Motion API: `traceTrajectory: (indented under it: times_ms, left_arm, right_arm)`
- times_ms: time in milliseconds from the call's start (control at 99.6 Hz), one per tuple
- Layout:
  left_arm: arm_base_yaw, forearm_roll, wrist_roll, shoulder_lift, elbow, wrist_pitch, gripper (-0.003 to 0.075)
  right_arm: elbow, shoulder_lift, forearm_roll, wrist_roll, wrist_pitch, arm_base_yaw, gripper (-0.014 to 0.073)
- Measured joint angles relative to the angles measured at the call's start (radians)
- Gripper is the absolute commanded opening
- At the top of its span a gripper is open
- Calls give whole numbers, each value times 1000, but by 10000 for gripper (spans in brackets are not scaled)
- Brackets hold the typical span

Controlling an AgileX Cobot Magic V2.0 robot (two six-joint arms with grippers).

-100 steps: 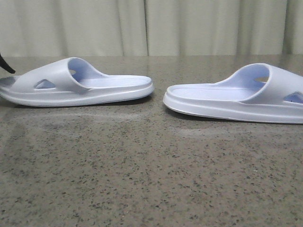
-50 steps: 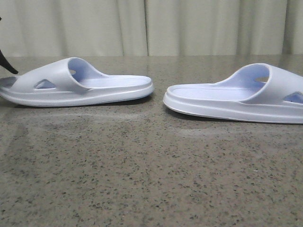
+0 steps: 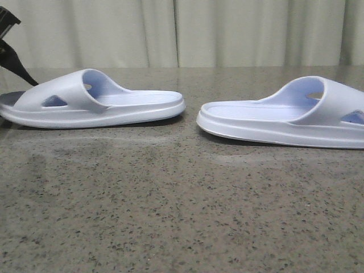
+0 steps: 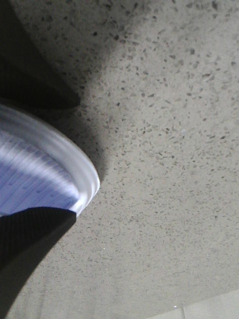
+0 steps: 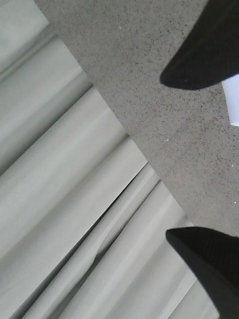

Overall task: Insert blue slippers together front up
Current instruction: 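Lower the left gripper and pinch the slipper's heel rim, then lift the pinched slipper off the table with the left gripper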

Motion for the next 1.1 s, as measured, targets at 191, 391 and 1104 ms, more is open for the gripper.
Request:
traceTrajectory:
  times_ms: [191, 391, 1104]
  left_arm:
    - [0, 3, 4, 5, 0, 3, 296]
    - [0, 47, 4, 6, 0, 10, 260]
    - [0, 214, 13, 7, -2, 17, 17]
  right_arm:
    - [0, 0, 0, 0, 0, 0, 498]
    - [0, 0, 0, 0, -4, 0, 498]
    - [0, 0, 0, 0, -12, 0, 498]
